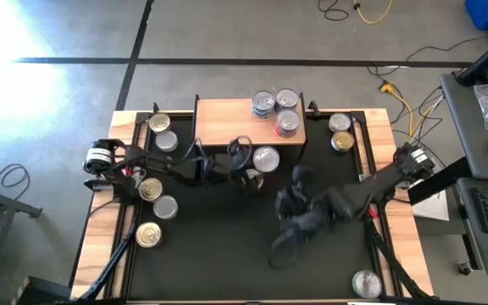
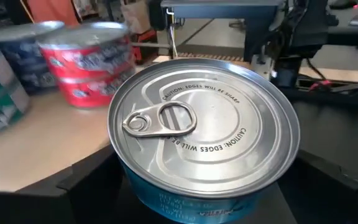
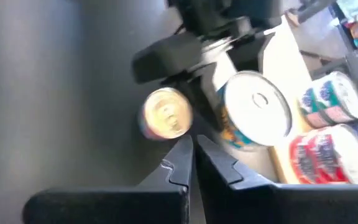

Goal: Stack canned seafood by type on shelf
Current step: Put the yellow blue tuna can on the shelf

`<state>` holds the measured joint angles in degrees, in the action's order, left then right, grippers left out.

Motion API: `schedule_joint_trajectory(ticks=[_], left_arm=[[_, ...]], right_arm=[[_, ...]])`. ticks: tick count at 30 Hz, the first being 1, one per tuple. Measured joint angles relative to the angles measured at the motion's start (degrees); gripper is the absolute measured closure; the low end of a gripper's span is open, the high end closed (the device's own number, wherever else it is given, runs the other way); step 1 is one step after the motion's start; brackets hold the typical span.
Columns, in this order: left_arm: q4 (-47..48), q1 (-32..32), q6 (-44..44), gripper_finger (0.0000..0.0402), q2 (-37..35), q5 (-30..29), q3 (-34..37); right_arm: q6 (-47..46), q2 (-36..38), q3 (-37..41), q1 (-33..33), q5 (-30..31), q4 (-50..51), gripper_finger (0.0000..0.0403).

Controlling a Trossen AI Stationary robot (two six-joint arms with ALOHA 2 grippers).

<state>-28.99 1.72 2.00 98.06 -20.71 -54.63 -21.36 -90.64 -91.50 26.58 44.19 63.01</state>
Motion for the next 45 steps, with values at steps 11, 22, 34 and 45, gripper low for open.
schedule_joint_trajectory(ticks=[11, 22, 34, 45], left_arm=[[26.67, 10.21, -6.01, 0.0049, -1.68, 7.55, -14.3], [32.92, 17.88, -5.64, 0.0049, -0.98, 16.67, -18.74], [34.24, 20.2, -5.03, 0.0049, 2.78, 20.17, -18.84], [34.25, 21.44, -4.48, 0.0026, 3.32, 19.55, -18.84]], right_arm=[[14.15, 8.22, -0.38, -15.59, -7.92, -4.28, 0.039], [31.61, 5.94, -0.38, -32.03, -27.92, -13.36, 0.039], [37.84, -0.73, -0.38, -43.17, -37.07, -17.86, 0.039], [39.58, -6.13, -0.38, -46.59, -37.33, -18.57, 0.039]])
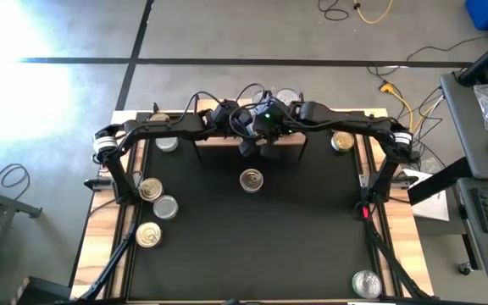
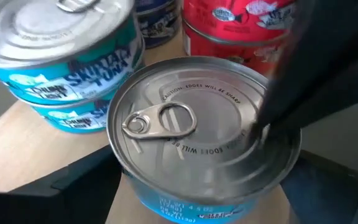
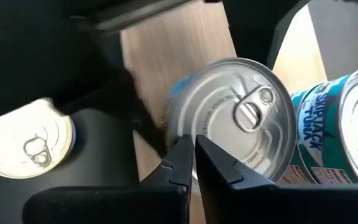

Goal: Stack canned seafood by type on shelf
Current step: Put the yellow blue tuna can on the shelf

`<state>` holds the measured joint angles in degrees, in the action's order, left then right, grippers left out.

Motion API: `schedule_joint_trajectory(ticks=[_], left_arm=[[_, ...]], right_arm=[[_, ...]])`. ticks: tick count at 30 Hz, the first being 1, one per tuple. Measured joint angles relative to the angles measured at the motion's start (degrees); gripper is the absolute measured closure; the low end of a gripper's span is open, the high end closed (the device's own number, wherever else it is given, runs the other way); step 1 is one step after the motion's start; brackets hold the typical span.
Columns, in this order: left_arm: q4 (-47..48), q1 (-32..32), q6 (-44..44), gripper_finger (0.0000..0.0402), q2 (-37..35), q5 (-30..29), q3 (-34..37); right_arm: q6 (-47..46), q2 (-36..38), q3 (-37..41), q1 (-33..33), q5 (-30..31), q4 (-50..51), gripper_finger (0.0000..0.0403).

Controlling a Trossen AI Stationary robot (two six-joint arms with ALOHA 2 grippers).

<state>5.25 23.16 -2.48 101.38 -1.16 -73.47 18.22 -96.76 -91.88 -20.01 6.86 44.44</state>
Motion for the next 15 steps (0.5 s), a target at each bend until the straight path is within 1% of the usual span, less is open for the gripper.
schedule_joint_trajectory(ticks=[3, 7, 10, 15], left_arm=[[0.46, -0.02, -0.09, 0.0009, 0.07, 0.47, 0.0], [0.93, 0.0, -0.02, 0.0013, 0.07, 1.29, 0.02], [1.01, 0.0, -0.12, 0.0009, 0.07, 1.63, 0.02], [3.64, -0.17, -3.07, 0.0004, -0.27, 2.46, 0.04]], right_arm=[[0.44, -0.71, 0.0, -0.47, -0.25, -0.34, 0.039], [0.59, -1.37, -0.04, -0.68, -0.34, -0.51, 0.039], [0.92, -1.41, -0.07, -0.68, -0.3, -0.39, 0.039], [0.57, -1.04, -0.07, -0.75, 0.13, 1.34, 0.039]])
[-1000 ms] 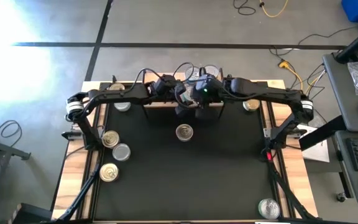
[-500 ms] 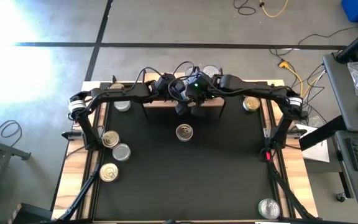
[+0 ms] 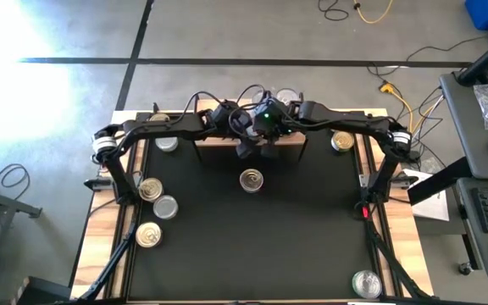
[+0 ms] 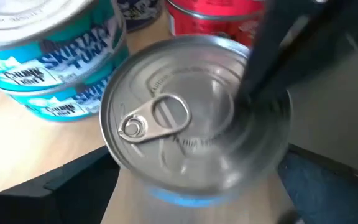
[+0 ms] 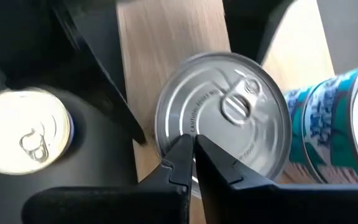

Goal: Stack canned seafood by type on shelf
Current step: Put the yellow blue tuna can on the shelf

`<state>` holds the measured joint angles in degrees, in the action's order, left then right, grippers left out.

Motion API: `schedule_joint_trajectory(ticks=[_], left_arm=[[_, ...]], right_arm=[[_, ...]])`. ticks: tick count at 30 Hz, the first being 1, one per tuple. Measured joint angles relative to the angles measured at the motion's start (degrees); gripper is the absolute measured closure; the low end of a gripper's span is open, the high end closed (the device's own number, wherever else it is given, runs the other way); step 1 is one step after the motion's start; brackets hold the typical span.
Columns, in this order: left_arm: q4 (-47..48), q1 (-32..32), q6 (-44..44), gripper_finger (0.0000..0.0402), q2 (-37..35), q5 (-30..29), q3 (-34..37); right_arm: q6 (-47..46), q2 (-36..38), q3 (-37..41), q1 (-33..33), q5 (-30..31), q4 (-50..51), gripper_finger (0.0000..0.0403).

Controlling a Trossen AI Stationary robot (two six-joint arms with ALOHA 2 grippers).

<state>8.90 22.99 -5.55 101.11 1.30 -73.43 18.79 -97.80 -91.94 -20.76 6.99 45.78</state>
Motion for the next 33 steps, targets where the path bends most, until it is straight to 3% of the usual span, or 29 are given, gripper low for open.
schedule_joint_trajectory(ticks=[11, 18, 33], left_arm=[[2.83, -0.18, -3.15, 0.0004, -1.79, -0.69, 0.04], [2.79, -0.09, -6.55, 0.0003, -2.15, -10.62, 0.04], [1.04, 1.51, -6.77, 0.0003, -2.15, -11.74, 0.07]], right_arm=[[-1.24, 0.2, 0.0, -0.04, 0.34, 1.62, 0.039], [-2.29, 0.2, 0.02, 0.48, 0.49, 1.85, 0.039], [-0.77, 0.2, 0.1, 1.65, 0.28, 0.89, 0.039]])
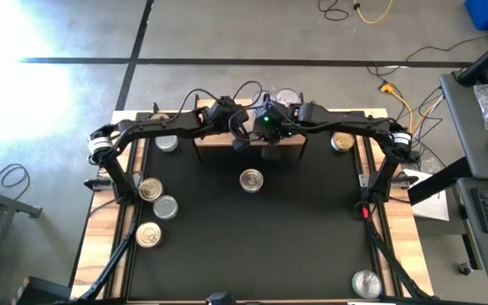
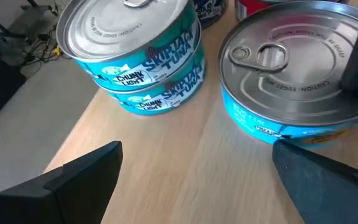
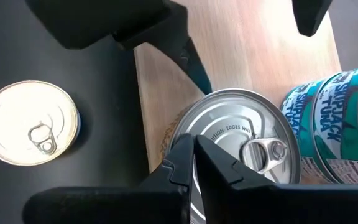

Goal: Stack canned seafood by type on shelf
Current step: Put the yellow blue tuna can on the shelf

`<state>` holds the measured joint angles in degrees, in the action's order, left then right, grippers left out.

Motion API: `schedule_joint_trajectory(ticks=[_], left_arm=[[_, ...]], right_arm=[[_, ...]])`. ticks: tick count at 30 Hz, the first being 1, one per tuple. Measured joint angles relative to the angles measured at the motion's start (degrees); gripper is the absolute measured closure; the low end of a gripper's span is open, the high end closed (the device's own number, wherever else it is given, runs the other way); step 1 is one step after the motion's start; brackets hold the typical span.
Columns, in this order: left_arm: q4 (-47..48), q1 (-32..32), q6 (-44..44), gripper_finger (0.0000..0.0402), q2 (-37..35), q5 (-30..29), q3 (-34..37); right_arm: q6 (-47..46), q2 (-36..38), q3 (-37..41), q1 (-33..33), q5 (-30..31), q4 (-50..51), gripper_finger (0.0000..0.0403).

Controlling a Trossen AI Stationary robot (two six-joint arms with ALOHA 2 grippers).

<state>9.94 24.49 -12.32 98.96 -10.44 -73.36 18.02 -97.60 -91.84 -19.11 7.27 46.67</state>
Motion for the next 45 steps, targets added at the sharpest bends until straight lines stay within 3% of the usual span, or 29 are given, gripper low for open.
schedule_joint_trajectory(ticks=[13, 17, 29, 45], left_arm=[[10.97, -0.86, 1.04, 0.0003, -0.02, 0.45, -5.85], [10.64, -0.92, 1.03, 0.0003, -0.04, 0.44, -6.6], [8.08, -0.76, 0.79, 0.0003, -0.04, 0.18, -7.62], [4.73, -1.01, 2.32, 0.0003, 2.56, -2.56, -9.38]], right_arm=[[1.1, 0.65, -1.51, -0.26, 0.04, -2.68, 0.039], [-0.5, 2.72, -3.23, -0.29, 0.21, -1.27, 0.039], [-5.09, 3.76, -2.8, 0.3, 0.23, 15.55, 0.039], [-5.07, 3.76, -0.85, 0.48, 0.29, 9.16, 0.039]])
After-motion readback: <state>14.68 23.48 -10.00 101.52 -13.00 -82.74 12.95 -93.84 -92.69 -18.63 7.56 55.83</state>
